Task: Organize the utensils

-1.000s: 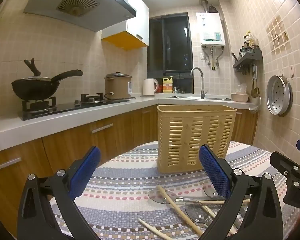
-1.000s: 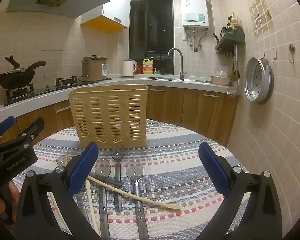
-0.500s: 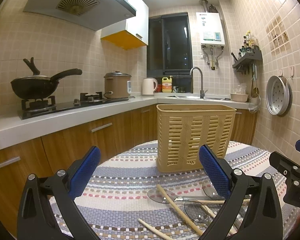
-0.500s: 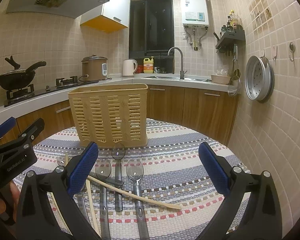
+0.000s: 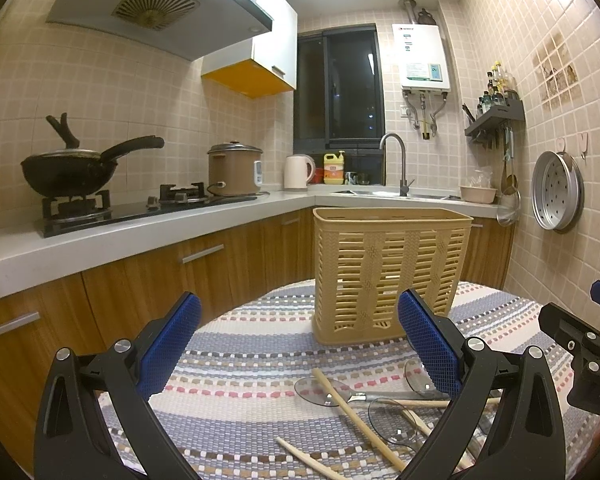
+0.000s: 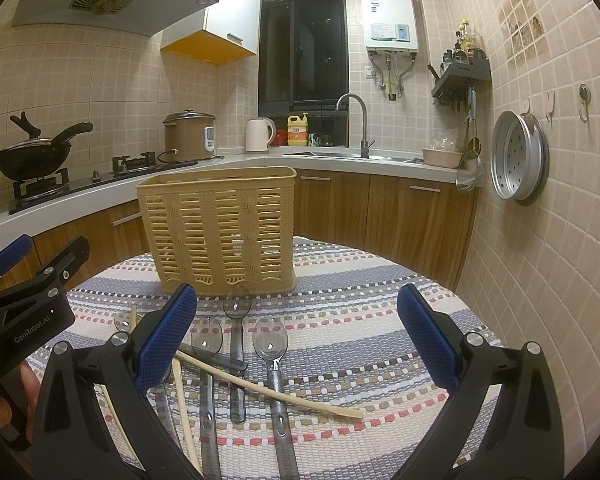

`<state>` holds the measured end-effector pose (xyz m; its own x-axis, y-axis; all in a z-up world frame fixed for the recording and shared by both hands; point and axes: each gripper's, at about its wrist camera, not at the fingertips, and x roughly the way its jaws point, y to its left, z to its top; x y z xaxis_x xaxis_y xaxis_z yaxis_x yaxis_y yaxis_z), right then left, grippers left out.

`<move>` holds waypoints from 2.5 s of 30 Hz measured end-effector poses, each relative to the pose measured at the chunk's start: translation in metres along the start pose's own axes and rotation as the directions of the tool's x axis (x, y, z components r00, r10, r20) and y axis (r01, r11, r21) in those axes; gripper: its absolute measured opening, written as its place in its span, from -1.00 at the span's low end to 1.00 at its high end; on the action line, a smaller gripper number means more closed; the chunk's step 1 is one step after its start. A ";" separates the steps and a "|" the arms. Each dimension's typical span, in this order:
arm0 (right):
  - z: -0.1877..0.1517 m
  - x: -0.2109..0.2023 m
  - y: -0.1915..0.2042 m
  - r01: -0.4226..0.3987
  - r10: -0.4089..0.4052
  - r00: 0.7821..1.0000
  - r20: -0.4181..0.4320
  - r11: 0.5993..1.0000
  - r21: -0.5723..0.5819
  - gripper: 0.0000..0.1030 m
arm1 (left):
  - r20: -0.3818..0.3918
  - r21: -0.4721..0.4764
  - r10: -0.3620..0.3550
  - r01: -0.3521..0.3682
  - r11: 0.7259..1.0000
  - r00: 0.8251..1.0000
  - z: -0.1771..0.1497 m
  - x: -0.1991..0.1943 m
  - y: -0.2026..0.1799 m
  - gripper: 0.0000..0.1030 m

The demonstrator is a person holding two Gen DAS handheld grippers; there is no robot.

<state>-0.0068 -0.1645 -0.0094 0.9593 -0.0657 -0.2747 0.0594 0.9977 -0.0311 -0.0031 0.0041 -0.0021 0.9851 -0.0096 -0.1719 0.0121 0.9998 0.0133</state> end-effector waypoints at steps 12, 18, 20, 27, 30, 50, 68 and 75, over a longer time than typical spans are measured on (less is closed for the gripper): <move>-0.001 0.000 0.003 -0.005 0.005 1.000 -0.001 1.000 -0.011 0.86 | -0.005 0.001 0.001 -0.001 1.000 1.000 -0.001 0.001 0.001 0.86; -0.001 0.000 0.004 -0.004 0.004 1.000 0.000 1.000 -0.013 0.86 | -0.009 0.006 0.000 0.000 1.000 1.000 -0.003 0.002 -0.001 0.86; -0.001 0.000 0.004 -0.004 0.004 1.000 -0.003 1.000 -0.014 0.86 | -0.009 0.005 -0.001 0.001 1.000 1.000 -0.003 0.002 -0.001 0.86; -0.002 0.000 0.005 -0.005 0.005 1.000 -0.005 1.000 -0.017 0.86 | -0.008 0.005 -0.001 0.001 1.000 1.000 -0.003 0.001 -0.002 0.86; -0.002 0.001 0.004 -0.002 0.001 1.000 -0.007 1.000 -0.017 0.86 | -0.010 0.005 0.000 0.000 1.000 1.000 -0.003 0.001 -0.001 0.86; -0.001 0.006 0.001 0.041 -0.041 0.999 -0.020 0.999 0.002 0.86 | -0.061 -0.057 0.032 -0.035 0.998 0.998 0.001 0.007 0.017 0.86; 0.026 0.037 -0.031 -0.005 0.019 0.970 -0.243 0.998 0.058 0.58 | -0.641 -0.317 -0.296 0.106 0.942 0.708 -0.022 -0.026 0.046 0.40; 0.050 0.105 -0.036 -0.228 0.274 0.780 -0.563 0.962 0.152 0.20 | -0.724 -0.424 -0.374 0.053 0.904 0.579 -0.058 -0.013 0.024 0.11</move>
<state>0.1059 -0.2070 0.0108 0.6086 0.2145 -0.7640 -0.1196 0.9766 0.1789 -0.0251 0.0296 -0.0571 0.4417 -0.3683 -0.8181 -0.0093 0.9099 -0.4147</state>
